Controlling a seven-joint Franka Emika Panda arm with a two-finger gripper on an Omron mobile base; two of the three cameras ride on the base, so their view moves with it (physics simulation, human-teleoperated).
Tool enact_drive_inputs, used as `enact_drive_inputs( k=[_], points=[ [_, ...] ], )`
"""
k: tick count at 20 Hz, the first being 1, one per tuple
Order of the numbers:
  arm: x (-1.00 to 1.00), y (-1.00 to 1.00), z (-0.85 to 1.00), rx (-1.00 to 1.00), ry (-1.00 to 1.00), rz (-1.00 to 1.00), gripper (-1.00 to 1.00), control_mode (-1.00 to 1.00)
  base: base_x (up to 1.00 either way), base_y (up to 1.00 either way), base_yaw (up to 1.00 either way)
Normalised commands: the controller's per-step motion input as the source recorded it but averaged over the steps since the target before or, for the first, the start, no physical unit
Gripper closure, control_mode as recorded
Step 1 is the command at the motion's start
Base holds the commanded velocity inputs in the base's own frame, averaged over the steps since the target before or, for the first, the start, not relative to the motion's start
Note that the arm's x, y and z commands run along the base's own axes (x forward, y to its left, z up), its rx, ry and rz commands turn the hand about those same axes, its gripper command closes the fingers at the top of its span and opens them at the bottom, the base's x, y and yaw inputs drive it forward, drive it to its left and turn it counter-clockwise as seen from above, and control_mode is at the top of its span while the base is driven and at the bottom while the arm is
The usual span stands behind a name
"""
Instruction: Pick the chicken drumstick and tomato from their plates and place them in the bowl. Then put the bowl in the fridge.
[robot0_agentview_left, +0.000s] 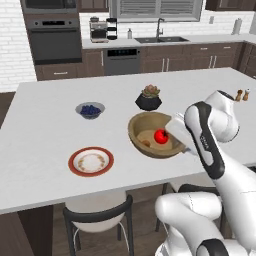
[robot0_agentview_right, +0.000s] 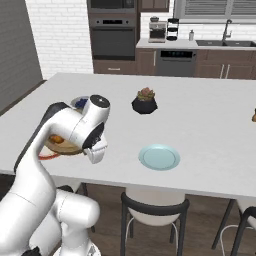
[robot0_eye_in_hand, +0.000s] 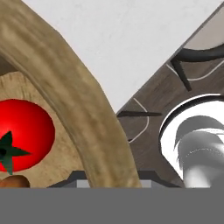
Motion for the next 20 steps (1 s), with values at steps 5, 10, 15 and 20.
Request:
enact_drive_inputs(
  k=[5,10,15,20],
  points=[
    [-0.77,-0.22,0.42,-0.01,0.16,-0.01,1.00,-1.00,0.00,0.00,0.00],
    [-0.50,-0.18,0.07,-0.03,0.07,0.00,1.00,-1.00,0.00,0.00,0.00],
    [-0.01,-0.02,0.00,0.00,0.00,0.00,1.00,-1.00,0.00,0.00,0.00],
    [-0.20,0.00,0.00,0.00,0.00,0.00,1.00,1.00,-0.40,-0.01,0.00]
  ],
)
